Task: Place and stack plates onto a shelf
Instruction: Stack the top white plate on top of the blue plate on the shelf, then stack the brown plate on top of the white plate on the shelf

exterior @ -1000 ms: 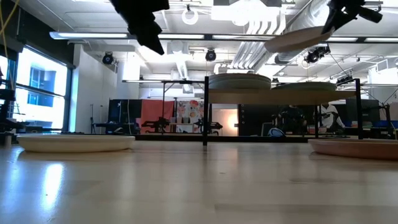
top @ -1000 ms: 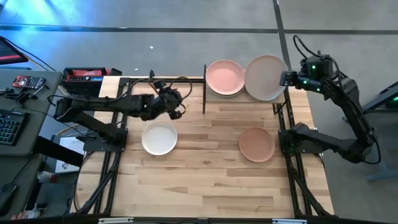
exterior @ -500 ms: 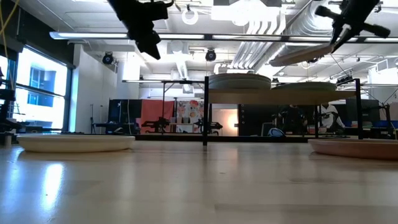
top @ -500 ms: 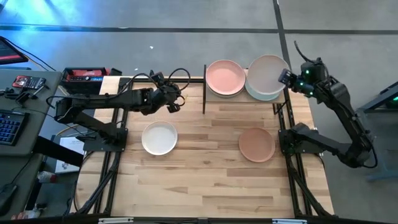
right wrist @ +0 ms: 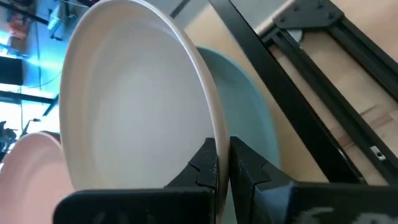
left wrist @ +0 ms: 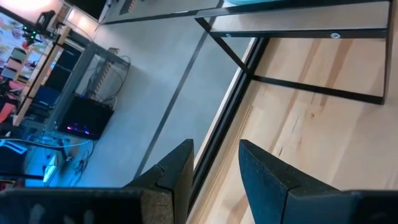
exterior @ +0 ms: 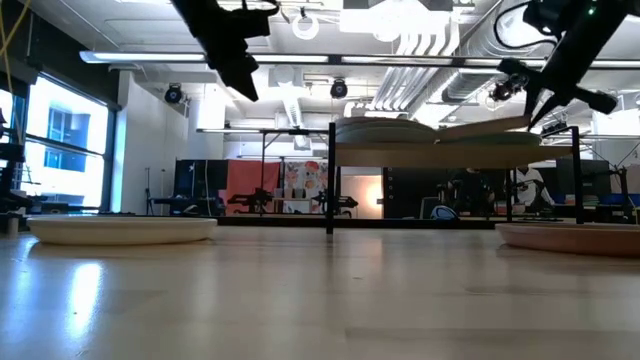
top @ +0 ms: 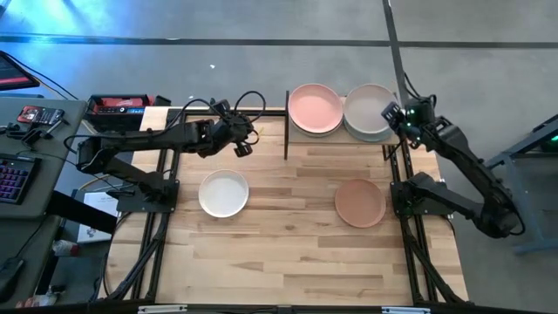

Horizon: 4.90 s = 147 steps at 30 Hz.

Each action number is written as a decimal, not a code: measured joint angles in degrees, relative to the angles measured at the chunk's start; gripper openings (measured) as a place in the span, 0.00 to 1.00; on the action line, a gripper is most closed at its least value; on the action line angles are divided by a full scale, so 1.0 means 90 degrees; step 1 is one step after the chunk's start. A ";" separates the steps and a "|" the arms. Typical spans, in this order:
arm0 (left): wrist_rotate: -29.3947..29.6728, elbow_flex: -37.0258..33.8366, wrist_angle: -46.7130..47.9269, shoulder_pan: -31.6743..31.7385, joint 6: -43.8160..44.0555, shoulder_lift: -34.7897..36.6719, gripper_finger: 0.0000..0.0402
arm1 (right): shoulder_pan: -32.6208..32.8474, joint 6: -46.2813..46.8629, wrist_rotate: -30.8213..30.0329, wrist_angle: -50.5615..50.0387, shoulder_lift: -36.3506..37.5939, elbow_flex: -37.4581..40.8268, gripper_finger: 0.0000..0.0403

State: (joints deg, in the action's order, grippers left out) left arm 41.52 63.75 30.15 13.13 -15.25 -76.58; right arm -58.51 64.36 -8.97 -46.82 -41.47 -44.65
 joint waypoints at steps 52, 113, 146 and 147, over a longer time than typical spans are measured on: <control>-0.0333 0.0000 -0.0012 -0.0001 0.0010 0.0000 0.29 | 0.0006 0.0008 0.0499 -0.0428 0.0566 0.0142 0.25; -0.0449 0.0000 -0.0918 -0.0002 0.0243 0.0002 0.29 | 0.0006 -0.0600 0.1562 -0.1079 0.0528 0.0137 0.26; -0.0610 0.0000 -0.0295 -0.0002 0.1109 0.0002 0.29 | 0.0102 -0.1040 0.3689 -0.0390 0.0955 0.0134 0.26; -0.0656 0.0000 -0.0123 -0.0002 0.1274 0.0002 0.29 | 0.0188 -0.1039 0.3927 -0.0391 0.0971 0.0134 0.26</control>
State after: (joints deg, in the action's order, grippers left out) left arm 35.62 63.75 29.04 13.10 -3.78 -76.55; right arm -56.82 55.00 26.37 -50.34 -32.73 -43.44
